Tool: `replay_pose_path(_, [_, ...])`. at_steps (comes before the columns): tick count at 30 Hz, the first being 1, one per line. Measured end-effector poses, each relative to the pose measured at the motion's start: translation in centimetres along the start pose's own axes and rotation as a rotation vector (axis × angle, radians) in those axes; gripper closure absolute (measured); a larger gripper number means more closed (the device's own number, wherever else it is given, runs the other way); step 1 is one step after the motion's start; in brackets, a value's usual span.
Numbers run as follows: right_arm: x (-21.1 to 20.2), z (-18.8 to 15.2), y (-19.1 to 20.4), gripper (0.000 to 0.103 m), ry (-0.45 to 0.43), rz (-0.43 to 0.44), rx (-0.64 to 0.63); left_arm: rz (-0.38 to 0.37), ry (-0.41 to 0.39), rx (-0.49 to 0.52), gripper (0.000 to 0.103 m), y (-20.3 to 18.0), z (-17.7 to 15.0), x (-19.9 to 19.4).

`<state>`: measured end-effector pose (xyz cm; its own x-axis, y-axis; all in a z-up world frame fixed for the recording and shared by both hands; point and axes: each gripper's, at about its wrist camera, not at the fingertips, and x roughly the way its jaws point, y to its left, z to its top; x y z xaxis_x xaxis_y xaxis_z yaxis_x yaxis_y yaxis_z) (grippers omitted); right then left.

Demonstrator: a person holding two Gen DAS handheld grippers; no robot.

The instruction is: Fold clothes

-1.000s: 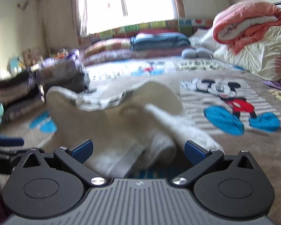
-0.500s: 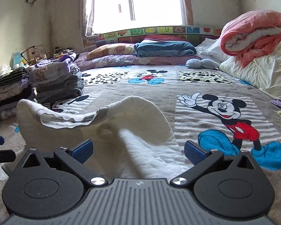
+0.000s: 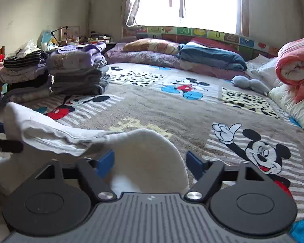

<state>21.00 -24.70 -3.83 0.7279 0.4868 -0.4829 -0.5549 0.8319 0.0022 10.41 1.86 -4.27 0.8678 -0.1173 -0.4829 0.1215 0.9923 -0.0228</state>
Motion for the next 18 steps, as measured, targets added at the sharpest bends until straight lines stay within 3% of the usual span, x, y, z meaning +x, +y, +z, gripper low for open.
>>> replay_pose_path(1, [0.6,-0.1,-0.4,0.037,0.012,0.013,0.008,0.0,-0.003,-0.006,0.07,0.2,0.2,0.3])
replay_pose_path(5, [2.5,-0.4,-2.0,0.058,0.048,0.062,0.042,-0.016,-0.006,-0.042,0.091,1.6,0.9,1.5])
replay_pose_path(6, [2.7,-0.5,-2.2,0.062,0.049,0.079,0.049,-0.02,-0.007,-0.051,0.091,1.9,1.0,1.8])
replay_pose_path(8, [3.1,-0.6,-2.8,0.078,0.051,0.11,0.08,-0.022,-0.014,-0.062,0.093,2.6,1.4,2.2])
replay_pose_path(13, [3.3,-0.2,-4.1,0.086,0.038,0.126,0.123,-0.048,-0.028,-0.121,0.094,5.2,3.3,3.7])
replay_pose_path(18, [4.7,0.7,-4.4,0.088,0.043,0.108,0.103,-0.065,-0.028,-0.151,0.094,7.5,4.9,5.9])
